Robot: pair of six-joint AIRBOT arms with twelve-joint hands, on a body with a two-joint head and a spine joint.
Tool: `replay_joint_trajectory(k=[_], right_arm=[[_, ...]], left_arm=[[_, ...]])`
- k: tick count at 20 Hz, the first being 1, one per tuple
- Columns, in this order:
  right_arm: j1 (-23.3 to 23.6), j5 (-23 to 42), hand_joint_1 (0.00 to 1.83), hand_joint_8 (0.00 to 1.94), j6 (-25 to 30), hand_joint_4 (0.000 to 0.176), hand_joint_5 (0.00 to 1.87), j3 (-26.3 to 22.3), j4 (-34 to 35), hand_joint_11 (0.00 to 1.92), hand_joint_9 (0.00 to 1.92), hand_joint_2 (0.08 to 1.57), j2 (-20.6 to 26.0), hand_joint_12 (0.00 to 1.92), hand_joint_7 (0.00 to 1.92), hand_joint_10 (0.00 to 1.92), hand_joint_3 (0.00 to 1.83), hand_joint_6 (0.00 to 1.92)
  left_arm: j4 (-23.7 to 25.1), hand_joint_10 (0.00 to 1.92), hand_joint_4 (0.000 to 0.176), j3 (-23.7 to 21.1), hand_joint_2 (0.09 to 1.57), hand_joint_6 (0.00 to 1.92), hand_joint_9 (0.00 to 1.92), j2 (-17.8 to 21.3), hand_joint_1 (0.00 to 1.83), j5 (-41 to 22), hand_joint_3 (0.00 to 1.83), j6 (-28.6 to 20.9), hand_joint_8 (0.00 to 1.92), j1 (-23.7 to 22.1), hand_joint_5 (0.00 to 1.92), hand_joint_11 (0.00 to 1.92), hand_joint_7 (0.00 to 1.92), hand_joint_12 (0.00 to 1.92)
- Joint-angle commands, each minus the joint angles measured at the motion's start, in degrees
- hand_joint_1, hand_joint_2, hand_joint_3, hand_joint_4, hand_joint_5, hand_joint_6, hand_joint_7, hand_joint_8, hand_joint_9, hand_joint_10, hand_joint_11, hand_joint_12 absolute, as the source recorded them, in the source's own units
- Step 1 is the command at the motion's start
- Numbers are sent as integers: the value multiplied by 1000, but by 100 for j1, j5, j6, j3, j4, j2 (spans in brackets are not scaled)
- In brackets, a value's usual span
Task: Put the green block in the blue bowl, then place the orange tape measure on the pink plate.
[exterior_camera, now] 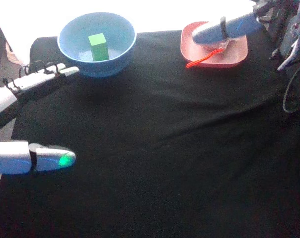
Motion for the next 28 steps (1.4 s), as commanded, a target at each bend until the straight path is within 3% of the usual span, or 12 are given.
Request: replay_joint_trajectory(k=[1,7,8,12,15,16,22,23,24,25,26,28], right_arm=[[49,1121,657,1,56,152,2,-98,569,0,7,828,241,30,52,0,1,0],[-1000,3657,683,16,-213,159,44,-1682,2064,48,42,797,1419,34,101,14,0,7],[-1289,4147,716,4,-412,112,75,-1985,2433,61,70,819,1569,66,147,8,0,2],[-2539,5930,751,9,-737,93,157,-2806,3643,0,90,840,1775,0,189,7,0,12],[-3127,6678,725,0,-781,119,120,-3183,4196,0,117,799,1717,0,198,1,3,0],[-3216,6678,745,0,-790,72,13,-3287,4290,3,92,903,1699,1,88,1,13,0],[-3294,6682,453,8,-832,71,109,-3392,4017,59,98,992,1669,25,136,5,3,7],[-3293,6683,489,3,-868,68,125,-3419,3963,154,182,977,1719,61,143,13,0,3],[-3286,6684,486,0,-928,28,30,-3456,3894,80,145,1067,1814,30,132,2,10,0],[-3244,6685,476,14,-950,34,5,-3473,3836,72,171,1078,1885,27,166,13,7,0],[-3100,6685,449,12,-997,46,85,-3502,3737,179,264,1087,2000,72,249,19,3,7],[-2928,6685,689,0,-1128,0,473,-3563,3529,242,359,1087,2130,398,305,28,0,51]], left_arm=[[-84,0,82,-11,905,0,0,98,808,-924,3,-47,0,-12,84,3,1,2],[-281,12,175,-167,904,5,46,344,538,-1776,2,58,0,132,38,74,0,36],[-300,16,176,-195,914,3,65,345,422,-1999,6,69,8,145,36,116,24,58],[-295,3,97,-342,985,0,105,340,295,-2635,14,209,1,179,9,100,62,87],[-254,3,119,-416,1005,0,25,271,364,-2874,14,223,0,187,0,15,1,57],[-255,15,52,-440,1053,0,64,237,307,-2975,21,224,0,226,0,58,0,74],[-236,0,53,-448,1177,0,1,256,173,-2992,13,411,0,-49,0,52,0,68],[-195,5,85,-428,1142,0,68,248,324,-2993,3,443,0,-138,0,135,0,119],[-160,7,119,-386,1147,0,87,225,239,-2994,7,449,0,-280,0,135,0,127],[-126,9,84,-355,1176,26,203,207,187,-2994,7,449,17,-382,166,145,124,288],[-37,4,103,-329,1190,21,260,198,145,-2995,0,451,8,-525,205,50,209,487],[100,30,21,-326,1192,831,547,221,318,-2996,1,499,47,-672,563,133,686,820]])
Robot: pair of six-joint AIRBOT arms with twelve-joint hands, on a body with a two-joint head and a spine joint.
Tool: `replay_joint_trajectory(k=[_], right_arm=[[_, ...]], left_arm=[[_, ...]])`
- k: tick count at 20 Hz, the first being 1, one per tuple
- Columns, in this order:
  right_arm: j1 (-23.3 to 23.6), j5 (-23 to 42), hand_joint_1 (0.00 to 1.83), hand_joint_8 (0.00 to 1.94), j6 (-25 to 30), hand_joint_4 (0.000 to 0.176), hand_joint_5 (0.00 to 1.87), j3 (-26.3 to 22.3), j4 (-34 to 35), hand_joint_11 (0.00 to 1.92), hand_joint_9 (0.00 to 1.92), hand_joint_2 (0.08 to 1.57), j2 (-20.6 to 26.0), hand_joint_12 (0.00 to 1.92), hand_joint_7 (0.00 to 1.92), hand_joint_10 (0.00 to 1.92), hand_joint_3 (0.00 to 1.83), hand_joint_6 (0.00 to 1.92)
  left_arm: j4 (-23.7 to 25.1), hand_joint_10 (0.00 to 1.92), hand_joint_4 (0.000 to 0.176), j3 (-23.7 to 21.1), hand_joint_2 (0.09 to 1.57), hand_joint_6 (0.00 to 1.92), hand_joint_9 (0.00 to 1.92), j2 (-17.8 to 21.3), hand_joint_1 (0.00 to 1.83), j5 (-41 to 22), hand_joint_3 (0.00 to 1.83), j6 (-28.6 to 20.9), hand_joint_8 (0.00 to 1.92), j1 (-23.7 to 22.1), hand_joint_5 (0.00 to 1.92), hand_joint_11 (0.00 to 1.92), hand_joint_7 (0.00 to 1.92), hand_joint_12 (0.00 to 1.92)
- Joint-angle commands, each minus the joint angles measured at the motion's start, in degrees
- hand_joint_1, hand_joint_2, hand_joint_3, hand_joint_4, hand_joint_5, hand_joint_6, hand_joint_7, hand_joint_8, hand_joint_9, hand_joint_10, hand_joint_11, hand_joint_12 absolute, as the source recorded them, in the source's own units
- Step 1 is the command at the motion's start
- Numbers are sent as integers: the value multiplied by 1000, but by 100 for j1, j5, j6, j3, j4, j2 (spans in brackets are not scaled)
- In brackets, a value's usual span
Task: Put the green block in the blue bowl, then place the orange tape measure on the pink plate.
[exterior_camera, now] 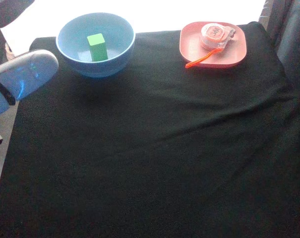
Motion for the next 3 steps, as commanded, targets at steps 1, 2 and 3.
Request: replay_joint_trajectory(k=[1,2,3], right_arm=[[48,548,662,1,13,0,585,-28,-8,201,394,1114,-40,610,317,6,0,35],[157,550,726,7,13,0,790,-61,-31,219,479,1106,-3,749,442,11,0,58],[255,551,949,12,17,36,856,-162,-84,88,489,1153,72,927,549,5,3,928]], left_arm=[[-52,18,0,16,1169,952,587,11,405,-626,0,19,25,-36,608,161,722,944],[-65,3,19,-18,1201,452,504,54,400,-626,4,17,4,-66,445,99,513,1018],[-95,1,0,-83,1282,158,492,106,386,-627,11,17,5,-85,420,56,448,1045]])
